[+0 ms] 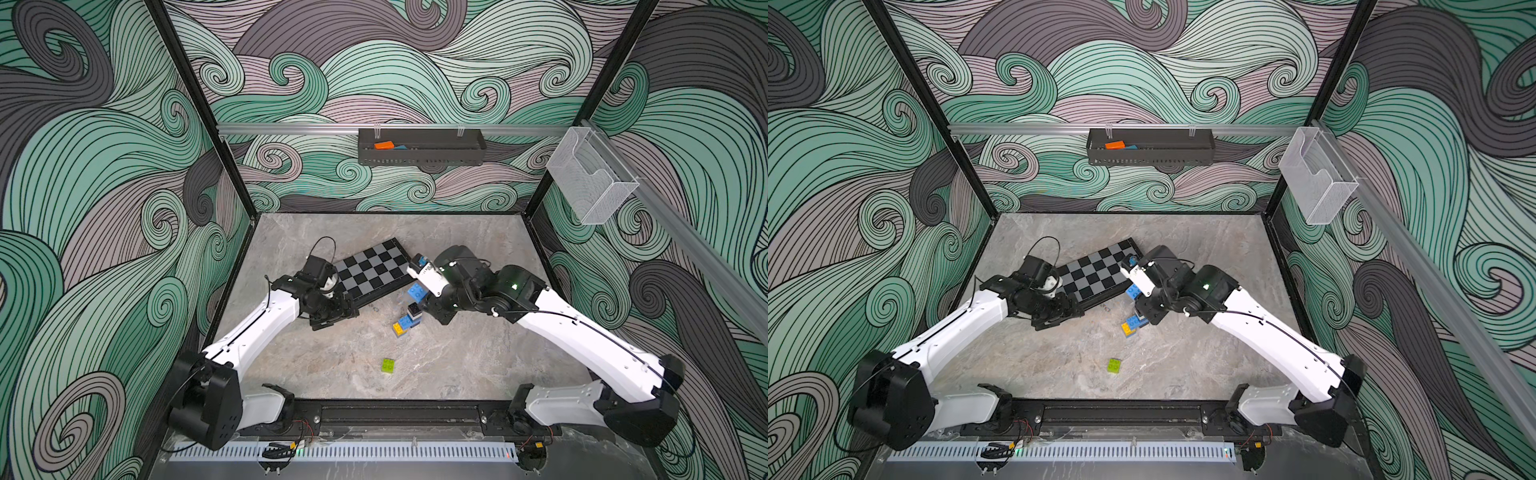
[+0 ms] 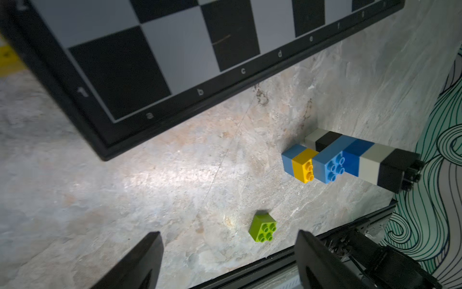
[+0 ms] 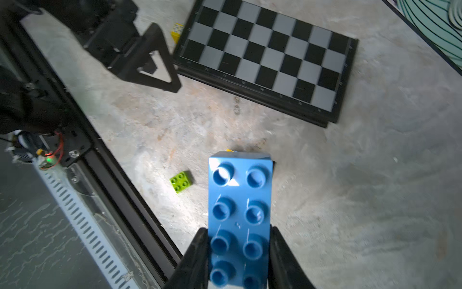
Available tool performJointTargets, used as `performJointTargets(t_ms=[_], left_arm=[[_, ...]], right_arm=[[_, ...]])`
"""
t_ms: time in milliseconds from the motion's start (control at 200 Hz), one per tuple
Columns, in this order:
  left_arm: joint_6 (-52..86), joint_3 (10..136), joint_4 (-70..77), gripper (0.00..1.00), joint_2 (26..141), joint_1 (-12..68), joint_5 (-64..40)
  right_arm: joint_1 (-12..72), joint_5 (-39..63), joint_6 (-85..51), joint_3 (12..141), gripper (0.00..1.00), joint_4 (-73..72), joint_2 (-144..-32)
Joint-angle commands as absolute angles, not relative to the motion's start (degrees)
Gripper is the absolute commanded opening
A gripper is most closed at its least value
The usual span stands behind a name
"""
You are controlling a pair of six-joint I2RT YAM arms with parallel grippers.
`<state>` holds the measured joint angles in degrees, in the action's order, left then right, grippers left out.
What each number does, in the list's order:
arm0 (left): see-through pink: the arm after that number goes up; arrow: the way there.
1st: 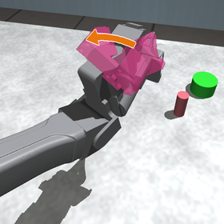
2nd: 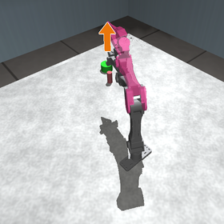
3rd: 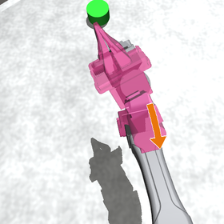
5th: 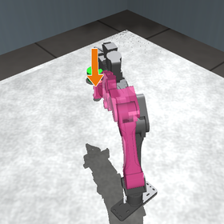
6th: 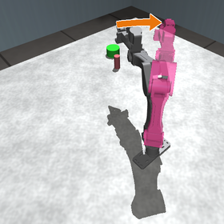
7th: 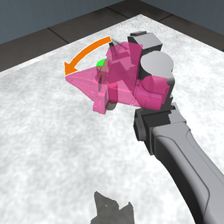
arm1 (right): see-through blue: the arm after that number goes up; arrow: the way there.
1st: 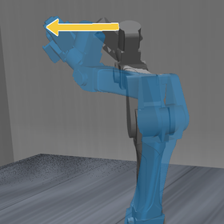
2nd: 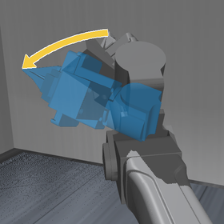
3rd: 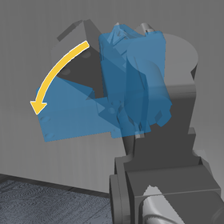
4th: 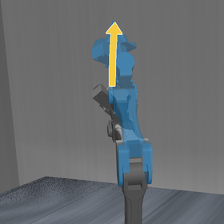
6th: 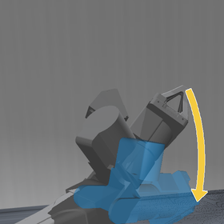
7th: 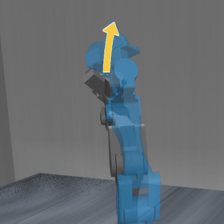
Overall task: Assemble a giraffe with lego
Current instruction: Pick up the lego brick from the center of the board, then adjust the lego brick at the center of the board.
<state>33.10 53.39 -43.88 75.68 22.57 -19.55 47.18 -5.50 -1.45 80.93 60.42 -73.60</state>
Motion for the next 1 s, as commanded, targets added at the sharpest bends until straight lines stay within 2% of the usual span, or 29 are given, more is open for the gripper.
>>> performJointTargets(t_ms=[0, 205, 405, 710, 996], left_arm=[[38.0, 58.0, -39.3, 0.81, 80.2, 28.8, -16.0], [43.6, 63.1, -34.1, 0.79, 91.2, 35.5, -17.5], [45.4, 69.6, -34.9, 0.79, 99.2, 40.9, -16.4], [45.3, 70.3, -37.8, 0.79, 101.1, 42.6, -11.7], [45.4, 69.4, -37.4, 0.78, 102.5, 43.7, -12.6]], right_arm=[[44.0, -6.3, -3.3, 79.1, 0.18, 66.9, -71.7], [39.6, -5.9, -10.0, 73.9, 0.21, 66.8, -69.5], [36.5, -5.2, -9.8, 71.9, 0.23, 65.0, -68.1], [30.9, -1.2, -9.0, 72.2, 0.24, 64.1, -66.1], [28.9, -0.7, -9.3, 71.3, 0.25, 64.1, -64.4]])
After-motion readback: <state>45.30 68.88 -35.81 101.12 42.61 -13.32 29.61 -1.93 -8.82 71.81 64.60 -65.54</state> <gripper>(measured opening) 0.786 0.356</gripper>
